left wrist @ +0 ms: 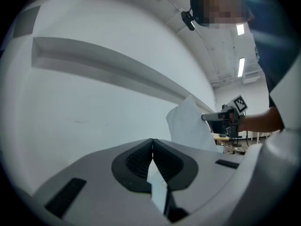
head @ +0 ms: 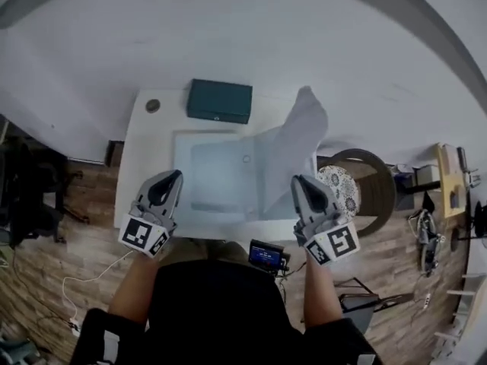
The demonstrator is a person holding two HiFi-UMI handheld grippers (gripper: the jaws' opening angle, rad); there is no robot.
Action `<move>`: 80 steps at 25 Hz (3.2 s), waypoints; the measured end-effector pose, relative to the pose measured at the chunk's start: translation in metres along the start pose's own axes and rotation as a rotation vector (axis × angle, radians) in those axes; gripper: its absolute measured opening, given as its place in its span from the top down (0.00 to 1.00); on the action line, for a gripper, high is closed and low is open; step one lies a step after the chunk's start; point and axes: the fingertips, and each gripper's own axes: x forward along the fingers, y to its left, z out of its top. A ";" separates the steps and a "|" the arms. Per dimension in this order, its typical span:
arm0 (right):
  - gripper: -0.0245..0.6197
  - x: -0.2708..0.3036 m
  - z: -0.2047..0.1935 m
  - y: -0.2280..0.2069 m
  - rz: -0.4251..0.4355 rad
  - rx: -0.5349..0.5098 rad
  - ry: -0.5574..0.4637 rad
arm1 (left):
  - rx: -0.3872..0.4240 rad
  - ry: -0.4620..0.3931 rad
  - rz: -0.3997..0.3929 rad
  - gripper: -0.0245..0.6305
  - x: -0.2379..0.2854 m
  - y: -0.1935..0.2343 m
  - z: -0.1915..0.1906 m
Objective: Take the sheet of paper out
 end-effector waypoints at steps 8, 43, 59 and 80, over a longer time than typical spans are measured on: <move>0.95 -0.034 0.011 0.046 -0.098 -0.119 -0.084 | 0.028 -0.043 0.070 0.96 -0.048 -0.007 0.031; 0.95 -0.255 -0.047 0.187 -0.251 -0.074 -0.036 | -0.024 -0.044 0.032 0.96 -0.265 -0.165 0.006; 0.95 -0.380 -0.077 0.214 -0.166 -0.058 -0.021 | -0.034 -0.032 0.067 0.96 -0.329 -0.301 0.004; 0.95 -0.427 -0.110 0.260 -0.151 -0.006 0.014 | -0.024 0.042 0.021 0.96 -0.363 -0.345 -0.025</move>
